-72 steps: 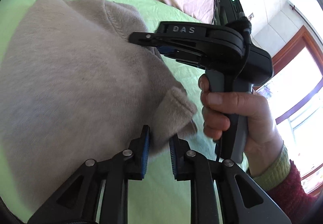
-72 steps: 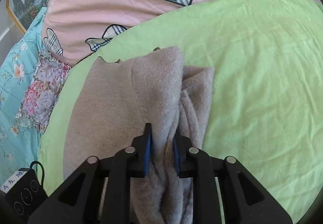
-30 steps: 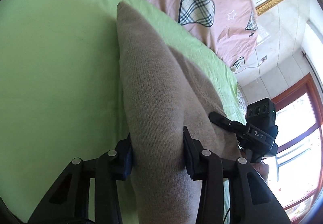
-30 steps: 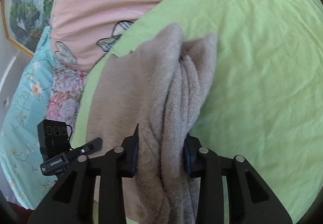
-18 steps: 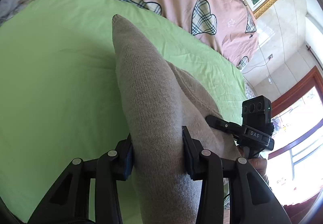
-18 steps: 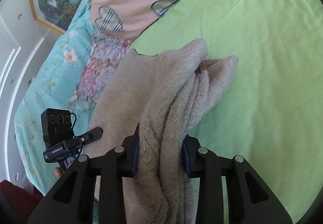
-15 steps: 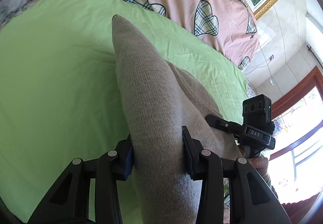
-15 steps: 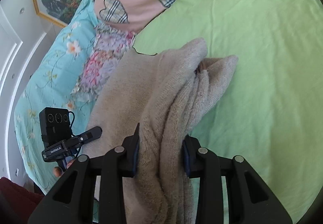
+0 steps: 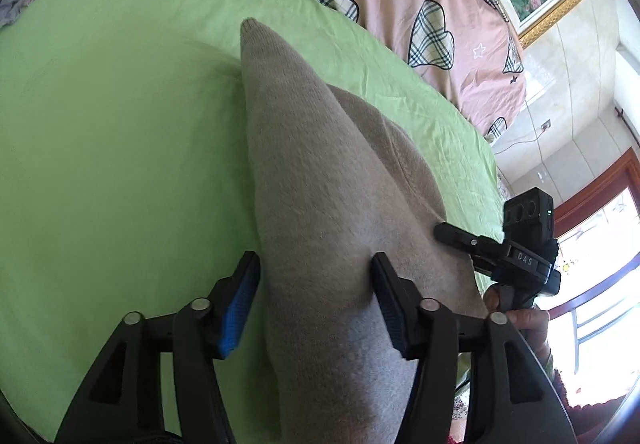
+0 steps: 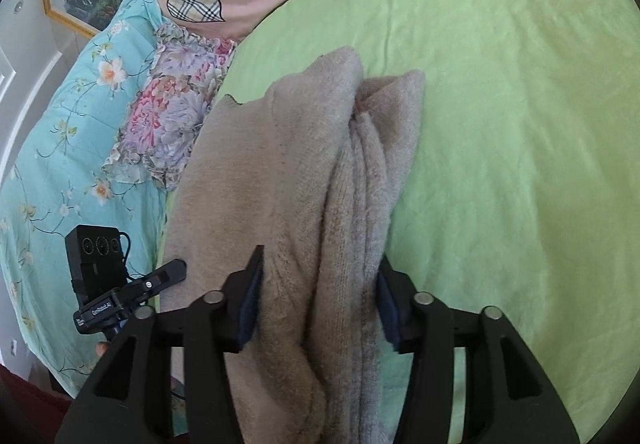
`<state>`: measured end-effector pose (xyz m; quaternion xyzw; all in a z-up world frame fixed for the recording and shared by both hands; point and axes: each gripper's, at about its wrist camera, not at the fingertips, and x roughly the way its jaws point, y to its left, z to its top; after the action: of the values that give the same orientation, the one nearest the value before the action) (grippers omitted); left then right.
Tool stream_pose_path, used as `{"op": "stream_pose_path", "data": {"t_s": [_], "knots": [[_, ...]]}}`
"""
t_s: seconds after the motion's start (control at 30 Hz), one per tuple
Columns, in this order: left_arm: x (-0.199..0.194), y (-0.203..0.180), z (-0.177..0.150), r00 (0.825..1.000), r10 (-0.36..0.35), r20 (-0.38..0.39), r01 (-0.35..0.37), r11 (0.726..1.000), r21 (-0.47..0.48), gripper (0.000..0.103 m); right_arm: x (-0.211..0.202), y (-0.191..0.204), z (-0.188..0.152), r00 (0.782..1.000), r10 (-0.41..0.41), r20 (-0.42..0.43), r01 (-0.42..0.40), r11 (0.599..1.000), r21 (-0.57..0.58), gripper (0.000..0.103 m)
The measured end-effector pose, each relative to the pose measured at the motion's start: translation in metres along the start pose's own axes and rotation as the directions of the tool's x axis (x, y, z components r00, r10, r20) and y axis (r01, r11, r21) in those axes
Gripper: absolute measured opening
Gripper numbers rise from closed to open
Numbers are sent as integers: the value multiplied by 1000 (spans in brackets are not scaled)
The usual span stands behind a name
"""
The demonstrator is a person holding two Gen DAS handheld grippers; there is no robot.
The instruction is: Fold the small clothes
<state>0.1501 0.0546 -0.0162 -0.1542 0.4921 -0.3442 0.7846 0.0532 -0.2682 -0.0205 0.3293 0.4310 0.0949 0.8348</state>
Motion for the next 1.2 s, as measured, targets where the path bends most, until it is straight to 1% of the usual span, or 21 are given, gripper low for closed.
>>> {"op": "stream_pose_path", "data": {"t_s": [0.13,0.2,0.27,0.33,0.37,0.4,0.43,0.5,0.53,0.57,0.6,0.63,0.7,0.77,0.8,0.83,0.9,1.0,1.03,1.1,1.2], "knots": [[-4,13,26,1000,4,25,-4,1000,-23,68,-12,6,20,995,-66,76,67,998,-19,56],[1,18,39,1000,10,25,-9,999,-32,68,-10,11,34,992,-76,101,80,996,-34,56],[13,23,51,1000,17,4,-17,999,-47,74,-3,17,48,990,-75,116,82,995,-50,56],[31,29,60,1000,-4,-30,1,997,-81,77,12,24,60,987,-101,122,110,991,-73,55],[39,31,61,999,-9,-48,5,996,-90,76,20,26,63,987,-118,111,127,989,-80,50],[45,30,61,998,-11,-54,7,996,-85,64,28,26,65,987,-135,92,143,986,-84,33],[48,26,59,998,-26,-57,22,997,-69,45,35,26,65,985,-154,77,160,983,-87,22],[43,18,55,999,8,-34,-8,1000,-22,45,32,29,63,986,-141,93,150,984,-98,13],[40,12,53,999,28,-25,-27,1000,10,45,25,31,61,986,-122,113,133,986,-103,11],[39,8,52,999,40,-22,-40,999,28,46,17,32,58,986,-105,131,119,987,-105,11],[40,9,54,998,56,-27,-55,998,26,54,10,32,55,984,-99,146,115,988,-105,10],[43,13,59,997,67,-32,-67,998,12,66,5,30,54,982,-102,158,119,988,-101,10],[52,23,74,997,72,-39,-73,997,-26,71,5,20,53,981,-111,161,126,988,-89,9],[61,29,90,996,89,-20,-90,995,-46,66,13,11,55,981,-130,146,141,988,-69,9],[70,31,101,991,131,-10,-131,991,-39,54,20,5,54,981,-143,133,151,987,-54,9],[77,32,110,989,147,-14,-147,989,-33,43,26,3,54,979,-157,127,164,985,-50,9],[87,34,123,987,162,-12,-163,986,-29,28,31,0,52,976,-180,123,187,981,-51,9],[96,31,137,959,284,-8,-284,959,3,27,28,1,51,977,-171,125,177,983,-39,9],[92,30,138,957,289,-10,-289,957,1,25,24,3,51,979,-161,129,166,985,-35,10],[75,21,131,967,256,16,-256,967,3,24,15,8,50,981,-143,130,149,988,-35,13],[42,5,104,970,238,49,-240,970,39,24,-6,16,41,981,-121,154,128,991,-36,13]]}}
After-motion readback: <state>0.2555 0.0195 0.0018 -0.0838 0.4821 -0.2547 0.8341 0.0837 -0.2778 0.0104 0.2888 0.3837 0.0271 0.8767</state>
